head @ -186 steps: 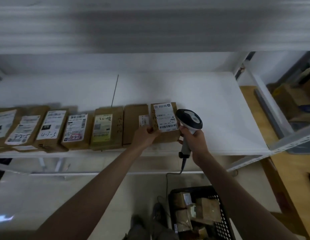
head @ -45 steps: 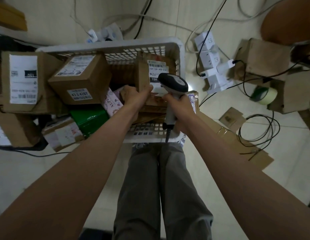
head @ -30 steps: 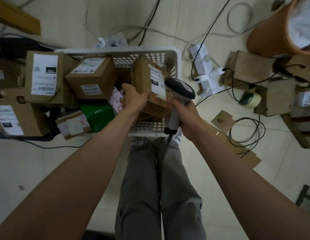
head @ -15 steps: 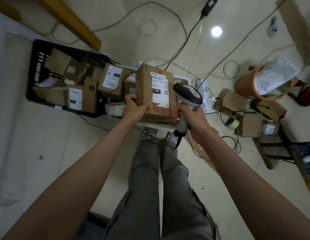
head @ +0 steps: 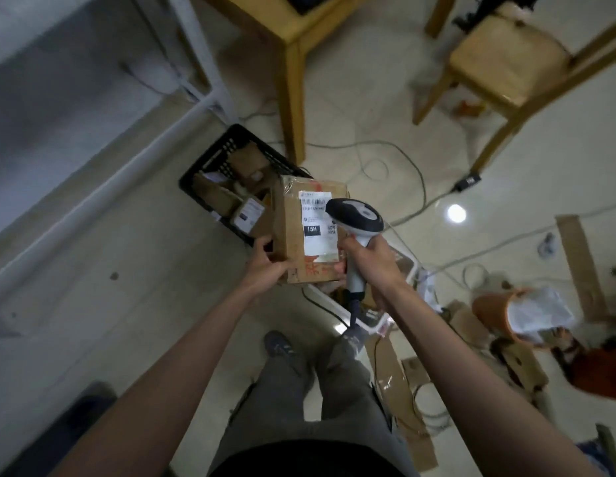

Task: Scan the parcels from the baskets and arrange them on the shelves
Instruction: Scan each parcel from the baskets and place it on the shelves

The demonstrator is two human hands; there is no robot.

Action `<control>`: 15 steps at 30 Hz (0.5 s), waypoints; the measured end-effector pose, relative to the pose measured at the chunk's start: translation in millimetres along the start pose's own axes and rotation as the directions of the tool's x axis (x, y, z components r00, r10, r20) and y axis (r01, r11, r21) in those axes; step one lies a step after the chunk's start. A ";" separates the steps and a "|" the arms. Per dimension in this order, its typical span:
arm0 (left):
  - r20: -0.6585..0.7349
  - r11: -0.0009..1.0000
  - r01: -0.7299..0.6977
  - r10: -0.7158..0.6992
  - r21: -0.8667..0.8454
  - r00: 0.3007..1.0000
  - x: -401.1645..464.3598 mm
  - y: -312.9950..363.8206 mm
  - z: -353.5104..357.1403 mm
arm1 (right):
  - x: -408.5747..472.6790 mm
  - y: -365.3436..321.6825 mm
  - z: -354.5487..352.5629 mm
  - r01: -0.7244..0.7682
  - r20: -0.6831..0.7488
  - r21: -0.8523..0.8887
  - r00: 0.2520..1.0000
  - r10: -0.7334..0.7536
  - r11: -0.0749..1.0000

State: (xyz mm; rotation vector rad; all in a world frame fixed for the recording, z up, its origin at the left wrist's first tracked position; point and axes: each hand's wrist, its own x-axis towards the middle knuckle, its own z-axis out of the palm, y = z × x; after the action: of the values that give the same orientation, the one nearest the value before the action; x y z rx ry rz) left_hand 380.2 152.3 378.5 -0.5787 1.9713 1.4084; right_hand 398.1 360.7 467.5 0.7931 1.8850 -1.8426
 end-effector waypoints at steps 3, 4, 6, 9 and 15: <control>-0.099 0.992 -0.041 0.029 -0.117 0.995 -23.3 -12.0 -68.7 | -9.5 -35.4 60.0 0.073 0.119 -0.105 0.991 -0.061 0.992; -0.139 0.986 -0.068 0.046 -0.155 0.989 -31.1 -16.8 -91.0 | -12.7 -44.8 79.8 0.103 0.152 -0.128 0.985 -0.083 0.986; -0.239 0.970 -0.127 0.076 -0.207 0.968 -47.6 -27.5 -133.0 | -20.7 -61.5 119.7 0.165 0.237 -0.176 0.964 -0.121 0.970; -0.365 0.944 -0.188 0.080 -0.272 0.928 -77.7 -40.8 -184.0 | -34.9 -79.6 175.3 0.304 0.361 -0.249 0.910 -0.203 0.920; -0.571 0.882 -0.335 0.094 -0.333 0.815 -131.4 -48.8 -239.7 | -64.3 -108.7 251.6 0.472 0.597 -0.257 0.764 -0.245 0.843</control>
State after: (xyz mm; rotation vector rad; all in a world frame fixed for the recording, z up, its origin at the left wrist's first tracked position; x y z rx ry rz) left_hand 446.4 -91.7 493.2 -1.0736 2.2216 2.0186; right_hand 350.3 105.5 576.3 -0.2565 1.9912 -1.5583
